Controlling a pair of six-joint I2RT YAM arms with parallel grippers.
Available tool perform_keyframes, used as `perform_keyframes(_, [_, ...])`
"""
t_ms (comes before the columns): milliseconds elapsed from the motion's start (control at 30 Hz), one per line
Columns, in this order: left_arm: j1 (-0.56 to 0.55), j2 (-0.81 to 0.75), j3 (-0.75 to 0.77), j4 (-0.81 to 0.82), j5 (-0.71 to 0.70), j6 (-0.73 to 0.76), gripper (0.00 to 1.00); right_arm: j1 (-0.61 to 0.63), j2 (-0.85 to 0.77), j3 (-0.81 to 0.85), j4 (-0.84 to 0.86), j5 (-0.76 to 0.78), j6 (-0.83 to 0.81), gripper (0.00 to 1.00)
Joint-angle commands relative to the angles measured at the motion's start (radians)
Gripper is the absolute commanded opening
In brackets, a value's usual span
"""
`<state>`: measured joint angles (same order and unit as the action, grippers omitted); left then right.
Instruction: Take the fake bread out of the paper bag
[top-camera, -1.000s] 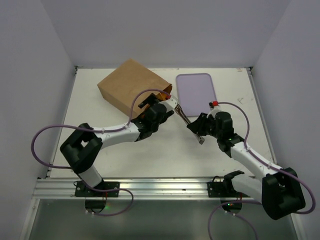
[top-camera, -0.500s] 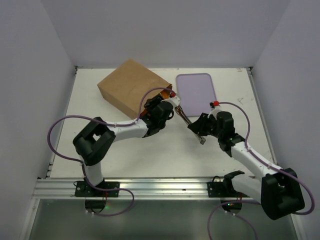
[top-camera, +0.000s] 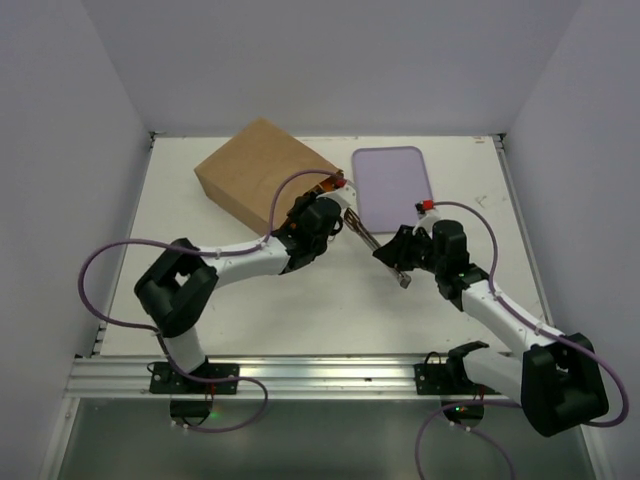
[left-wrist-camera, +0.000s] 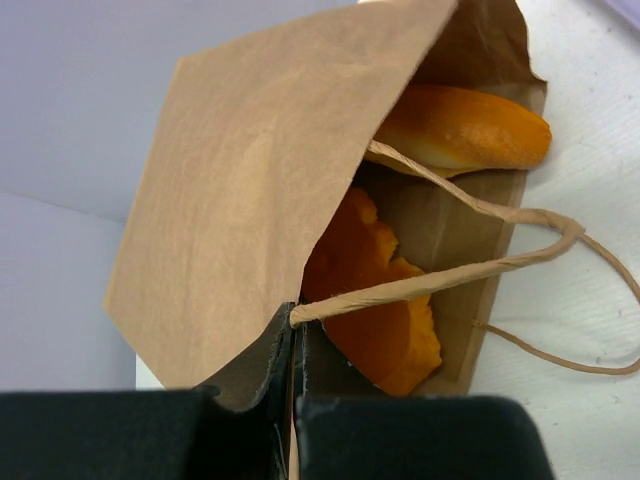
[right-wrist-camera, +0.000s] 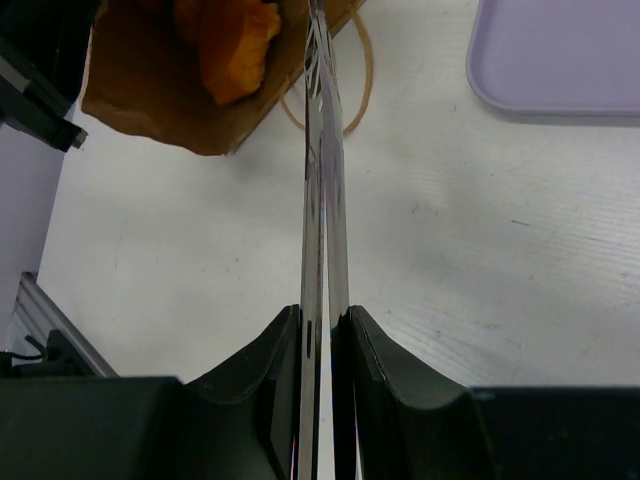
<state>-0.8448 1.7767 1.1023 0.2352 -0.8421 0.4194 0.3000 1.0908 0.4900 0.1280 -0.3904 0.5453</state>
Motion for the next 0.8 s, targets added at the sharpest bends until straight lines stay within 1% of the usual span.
perform_keyframes(0, [0.023, -0.102, -0.024, -0.005, 0.000, -0.074, 0.00, -0.004, 0.000, 0.051, 0.039, -0.080, -0.036, 0.18])
perform_keyframes(133, [0.041, -0.169, -0.076, -0.017, 0.020, -0.113, 0.00, 0.014, -0.005, 0.076, 0.010, -0.087, -0.087, 0.20])
perform_keyframes(200, [0.043, -0.184, -0.085, -0.025, 0.018, -0.128, 0.00, 0.043, -0.014, 0.093, 0.004, -0.064, -0.097, 0.20])
perform_keyframes(267, [0.043, -0.201, -0.096, -0.040, 0.011, -0.140, 0.00, 0.063, -0.008, 0.108, -0.011, -0.027, -0.108, 0.20])
perform_keyframes(400, [0.043, -0.230, -0.131, -0.030, 0.000, -0.149, 0.00, 0.070, 0.035, 0.140, -0.019, -0.030, -0.130, 0.22])
perform_keyframes(567, [0.043, -0.249, -0.148, -0.016, 0.001, -0.159, 0.00, 0.091, 0.087, 0.160, -0.024, -0.013, -0.145, 0.27])
perform_keyframes(600, [0.043, -0.250, -0.150, -0.013, 0.001, -0.162, 0.00, 0.093, 0.096, 0.160, -0.019, -0.005, -0.145, 0.32])
perform_keyframes(667, [0.043, -0.250, -0.154, -0.008, 0.011, -0.163, 0.00, 0.099, 0.104, 0.160, -0.008, 0.011, -0.143, 0.37])
perform_keyframes(767, [0.043, -0.249, -0.156, -0.008, 0.015, -0.169, 0.00, 0.100, 0.115, 0.160, 0.004, 0.028, -0.140, 0.39])
